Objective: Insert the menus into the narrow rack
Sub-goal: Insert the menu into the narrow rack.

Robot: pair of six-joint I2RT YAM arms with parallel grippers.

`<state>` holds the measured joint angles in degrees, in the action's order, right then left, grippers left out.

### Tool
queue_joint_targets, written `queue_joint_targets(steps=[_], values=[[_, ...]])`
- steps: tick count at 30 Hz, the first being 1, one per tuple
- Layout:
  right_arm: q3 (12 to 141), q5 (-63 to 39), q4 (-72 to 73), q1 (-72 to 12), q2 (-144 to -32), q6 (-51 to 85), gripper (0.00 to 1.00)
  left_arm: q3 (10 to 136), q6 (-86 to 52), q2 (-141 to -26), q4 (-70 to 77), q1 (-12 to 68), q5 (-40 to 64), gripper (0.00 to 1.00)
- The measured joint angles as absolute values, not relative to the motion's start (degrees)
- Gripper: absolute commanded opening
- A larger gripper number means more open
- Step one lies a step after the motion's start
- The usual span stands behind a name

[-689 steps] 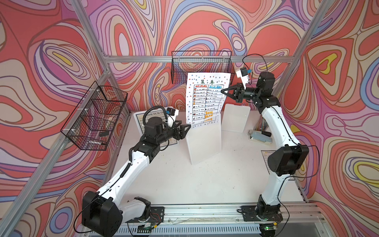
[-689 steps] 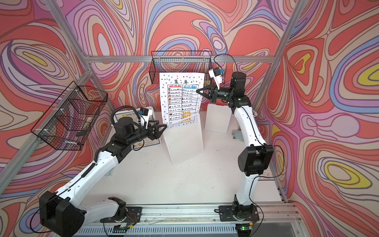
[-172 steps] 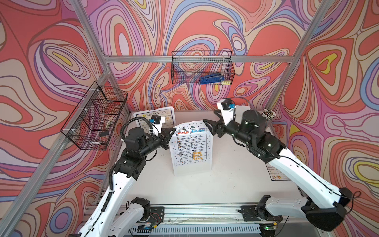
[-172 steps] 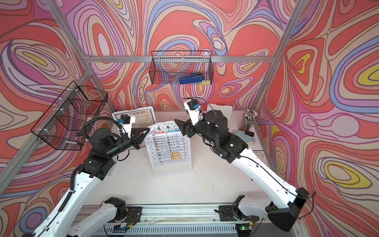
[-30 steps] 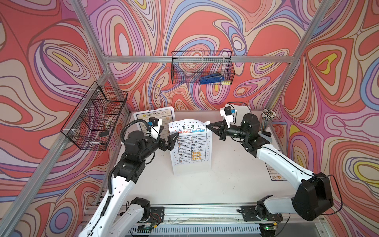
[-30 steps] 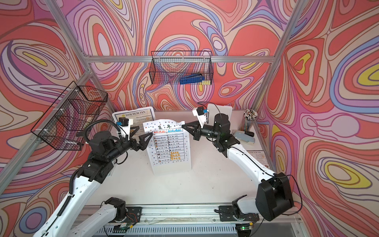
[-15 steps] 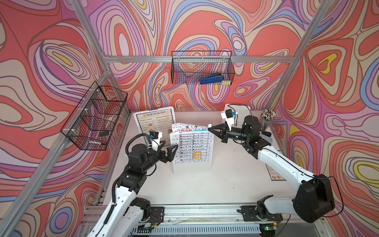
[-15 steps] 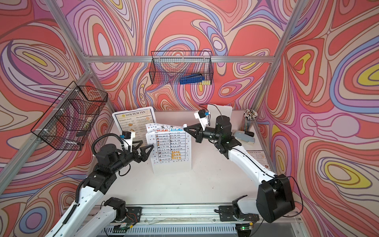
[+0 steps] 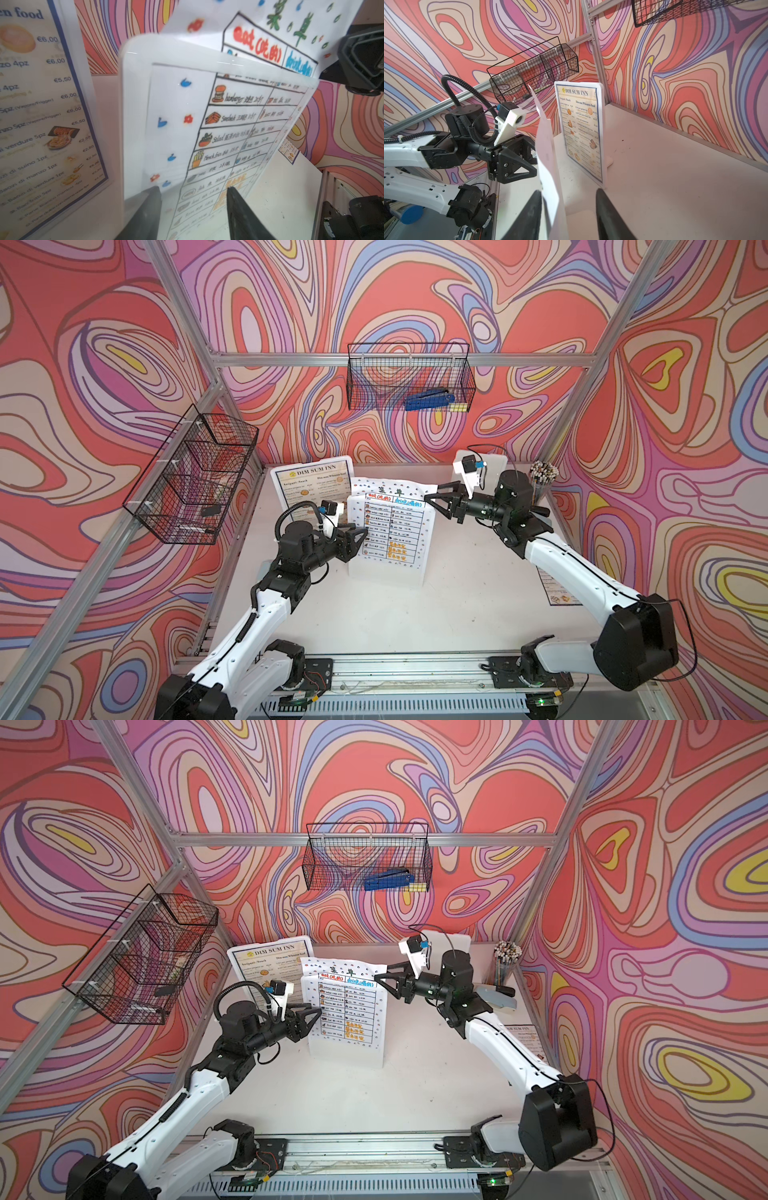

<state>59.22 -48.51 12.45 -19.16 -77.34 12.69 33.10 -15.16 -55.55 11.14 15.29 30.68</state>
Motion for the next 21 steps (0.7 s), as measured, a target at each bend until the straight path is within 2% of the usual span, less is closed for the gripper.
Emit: queue_joint_targets(steps=[4,8,12,15,17,19,21], values=[[59.81,-47.79,12.19,-19.16,-77.60,13.02,0.41,33.12,-15.00,-56.40,13.61,15.29,31.99,0.53],[60.88,-47.90,12.60,-19.16,-78.46,14.28,0.19,33.12,-15.00,-56.40,15.20,15.29,32.62,0.55],[61.32,-48.18,12.51,-19.59,-79.05,15.14,0.19,33.12,-15.00,-56.73,16.01,15.29,32.67,0.56],[62.24,-48.03,11.92,-20.45,-79.77,15.07,0.29,33.12,-15.00,-57.14,16.29,15.29,32.88,0.56],[62.74,-47.94,11.49,-21.28,-80.05,14.87,0.30,33.12,-15.00,-57.43,16.40,15.29,32.99,0.56],[63.09,-47.79,10.81,-22.06,-80.09,14.66,0.30,33.12,-15.00,-57.56,16.47,15.29,33.01,0.55],[63.77,-47.53,9.58,-22.83,-80.09,14.11,0.23,33.12,-15.00,-57.56,16.51,15.29,33.01,0.56]])
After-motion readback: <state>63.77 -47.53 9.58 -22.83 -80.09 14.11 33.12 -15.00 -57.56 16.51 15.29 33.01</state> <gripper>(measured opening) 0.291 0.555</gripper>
